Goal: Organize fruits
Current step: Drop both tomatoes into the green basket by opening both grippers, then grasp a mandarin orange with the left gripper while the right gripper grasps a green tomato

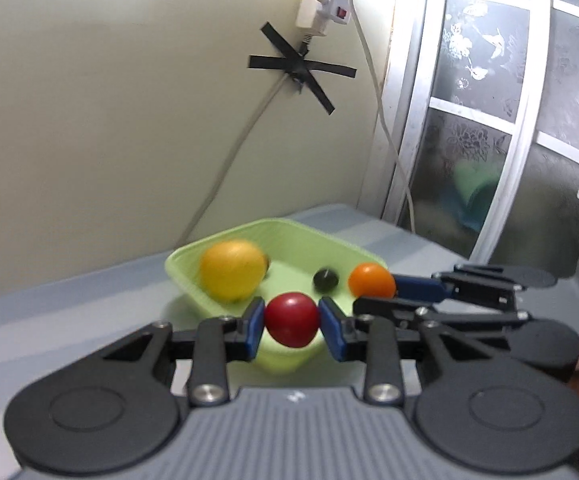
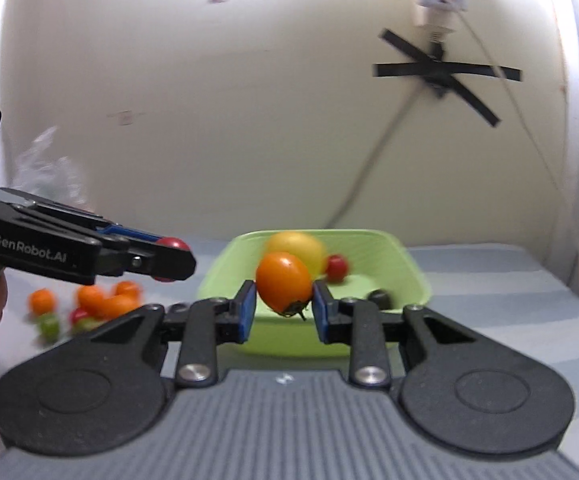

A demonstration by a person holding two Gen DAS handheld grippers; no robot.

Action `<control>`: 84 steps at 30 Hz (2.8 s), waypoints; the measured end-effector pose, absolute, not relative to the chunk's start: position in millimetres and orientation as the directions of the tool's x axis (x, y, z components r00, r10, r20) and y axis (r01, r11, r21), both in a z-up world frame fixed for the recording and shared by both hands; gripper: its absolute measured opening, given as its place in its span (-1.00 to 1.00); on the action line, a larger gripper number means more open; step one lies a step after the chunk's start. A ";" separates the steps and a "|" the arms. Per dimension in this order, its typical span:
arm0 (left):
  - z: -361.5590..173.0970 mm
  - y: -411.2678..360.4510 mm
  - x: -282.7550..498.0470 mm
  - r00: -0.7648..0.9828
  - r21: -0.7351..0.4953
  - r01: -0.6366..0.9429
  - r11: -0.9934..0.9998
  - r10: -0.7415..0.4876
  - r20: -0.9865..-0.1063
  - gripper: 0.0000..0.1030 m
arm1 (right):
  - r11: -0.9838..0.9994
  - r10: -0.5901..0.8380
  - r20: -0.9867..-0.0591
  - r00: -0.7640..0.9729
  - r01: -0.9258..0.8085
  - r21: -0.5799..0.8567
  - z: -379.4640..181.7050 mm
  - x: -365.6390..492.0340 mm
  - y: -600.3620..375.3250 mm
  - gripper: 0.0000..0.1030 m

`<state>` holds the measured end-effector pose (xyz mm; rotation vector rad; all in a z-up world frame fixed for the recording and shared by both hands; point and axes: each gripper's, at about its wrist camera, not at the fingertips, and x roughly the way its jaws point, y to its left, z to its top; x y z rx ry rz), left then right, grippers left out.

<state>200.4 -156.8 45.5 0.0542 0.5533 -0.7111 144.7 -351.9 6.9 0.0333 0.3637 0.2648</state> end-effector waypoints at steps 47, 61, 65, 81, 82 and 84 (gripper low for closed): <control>-4.1 31.1 160.3 0.754 -0.214 0.290 0.933 -0.360 -0.549 0.19 | 0.796 0.560 -0.529 0.637 -0.591 0.130 -16.4 141.9 -155.4 -0.21; -17.2 32.0 161.9 0.732 -0.240 0.256 0.937 -0.350 -0.584 -0.27 | 0.794 0.555 -0.554 0.620 -0.594 0.131 -23.6 143.5 -152.5 -0.64; -10.7 26.9 143.4 0.730 -0.274 0.269 0.924 -0.381 -0.568 -0.27 | 0.785 0.575 -0.527 0.627 -0.605 0.137 -17.6 128.2 -168.1 -0.70; 3.2 54.5 94.0 0.772 -0.315 0.173 0.933 -0.327 -0.544 -0.26 | 0.785 0.573 -0.506 0.644 -0.608 0.115 -17.0 128.9 -168.5 -0.26; 2.0 57.3 91.9 0.772 -0.318 0.169 0.933 -0.326 -0.545 -0.26 | 0.782 0.575 -0.510 0.640 -0.613 0.113 -18.0 132.0 -165.2 -0.26; -0.5 61.7 89.4 0.771 -0.325 0.164 0.931 -0.326 -0.547 -0.26 | 0.776 0.577 -0.523 0.627 -0.620 0.113 -20.1 138.6 -157.6 -0.26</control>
